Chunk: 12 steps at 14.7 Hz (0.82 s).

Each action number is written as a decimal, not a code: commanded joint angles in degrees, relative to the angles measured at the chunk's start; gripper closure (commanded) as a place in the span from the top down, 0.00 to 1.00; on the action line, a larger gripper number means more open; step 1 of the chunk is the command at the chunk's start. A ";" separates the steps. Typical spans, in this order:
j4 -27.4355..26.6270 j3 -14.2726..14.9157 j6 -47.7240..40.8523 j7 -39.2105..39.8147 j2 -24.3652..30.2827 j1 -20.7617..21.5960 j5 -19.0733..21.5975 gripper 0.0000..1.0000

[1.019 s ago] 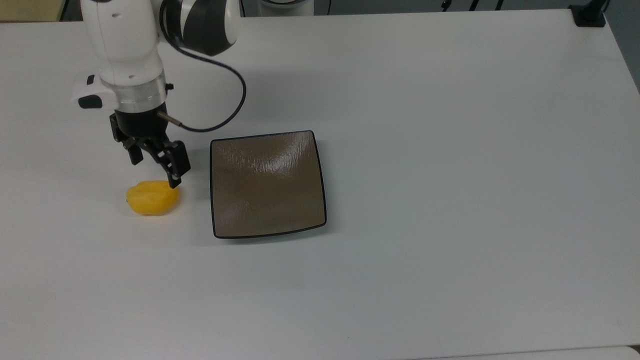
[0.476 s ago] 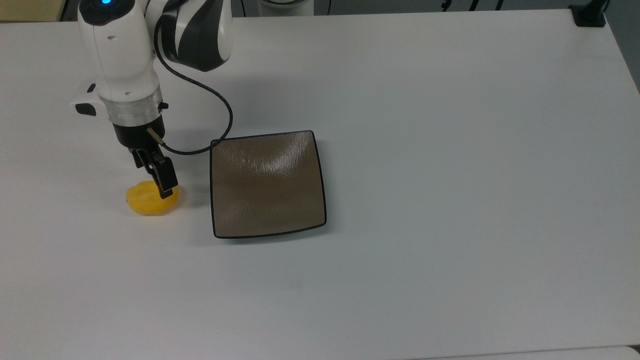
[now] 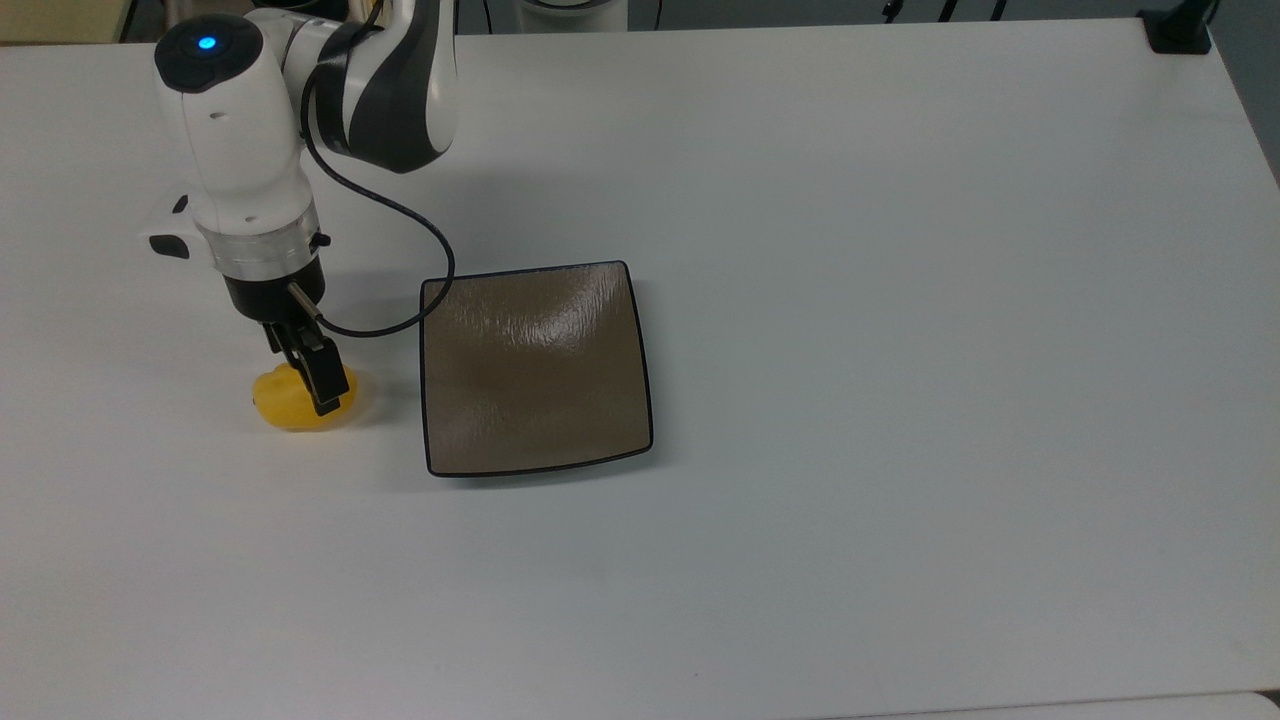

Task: Put potatoes on a ceramic plate
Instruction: 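Lower the gripper onto the yellow potato and close on it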

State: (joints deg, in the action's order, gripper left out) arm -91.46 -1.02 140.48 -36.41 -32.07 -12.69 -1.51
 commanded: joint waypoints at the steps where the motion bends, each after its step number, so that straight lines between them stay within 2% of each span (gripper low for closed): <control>1: 1.28 0.32 0.50 -1.56 -1.68 0.21 -2.27 1.00; 2: 1.28 0.32 0.58 -1.56 -1.77 0.21 -2.36 0.98; 3: 1.28 0.32 0.58 -1.56 -2.12 0.21 -2.36 0.88; 8: 1.45 0.32 0.67 -1.47 -2.74 0.21 -3.50 0.53; 9: 2.15 0.32 0.58 -1.47 -2.83 0.13 -3.50 0.50; 12: 2.25 0.23 0.58 -1.47 -2.74 -0.31 -3.50 0.49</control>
State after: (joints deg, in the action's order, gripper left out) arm -90.48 -1.02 140.48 -36.58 -34.12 -12.75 -3.95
